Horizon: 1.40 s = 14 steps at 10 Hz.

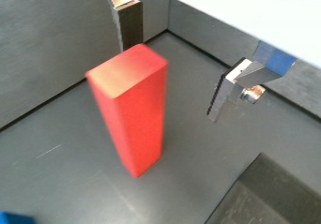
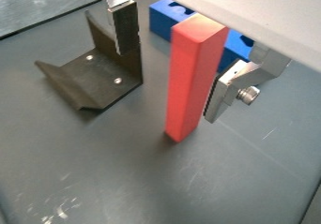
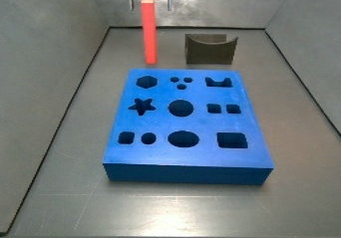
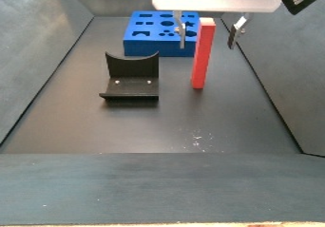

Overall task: Pick up the rectangle object. Move up. Move to above the board. Insert the rectangle object.
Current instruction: Pick up the rectangle object.

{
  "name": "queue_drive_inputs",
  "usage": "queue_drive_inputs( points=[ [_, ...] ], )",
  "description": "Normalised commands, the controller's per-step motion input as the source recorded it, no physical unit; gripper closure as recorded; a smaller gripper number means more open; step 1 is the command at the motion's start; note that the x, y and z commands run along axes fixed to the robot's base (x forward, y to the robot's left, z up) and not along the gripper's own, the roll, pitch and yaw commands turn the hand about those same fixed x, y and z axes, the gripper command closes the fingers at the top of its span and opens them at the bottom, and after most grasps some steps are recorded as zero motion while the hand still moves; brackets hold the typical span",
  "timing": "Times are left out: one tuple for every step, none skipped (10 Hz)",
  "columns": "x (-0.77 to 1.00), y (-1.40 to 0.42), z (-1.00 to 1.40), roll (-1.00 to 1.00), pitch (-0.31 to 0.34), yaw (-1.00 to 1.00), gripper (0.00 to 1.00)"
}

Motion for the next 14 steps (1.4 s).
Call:
queue_drive_inputs(
  points=[
    [-0.12,-0.32,-0.01,0.00,-0.174,0.00,0.00],
    [-0.08,-0.27,-0.03,0.00,-0.134,0.00,0.00],
    [-0.04,-0.11,-0.15,-0.08,-0.151,0.04,0.00],
    [-0.04,-0.10,-0.21,-0.05,-0.114,0.03,0.00],
    [0.00,-0.13,-0.07,-0.17,-0.063,0.06,0.00],
    [-0.07,-0.11,-0.09,-0.01,-0.011,0.01,0.00],
    [-0.15,-0.16,-0.08,0.00,-0.003,0.05,0.00],
    [0.00,0.00,0.00,0.00,0.000,0.00,1.00],
    [0.00,0.00,0.00,0.00,0.000,0.00,1.00],
    [0.00,0.00,0.00,0.00,0.000,0.00,1.00],
    [0.00,0.00,0.00,0.00,0.000,0.00,1.00],
    [0.00,0.00,0.00,0.00,0.000,0.00,1.00],
    [0.00,0.00,0.00,0.00,0.000,0.00,1.00],
    [0.00,0.00,0.00,0.00,0.000,0.00,1.00]
  ],
)
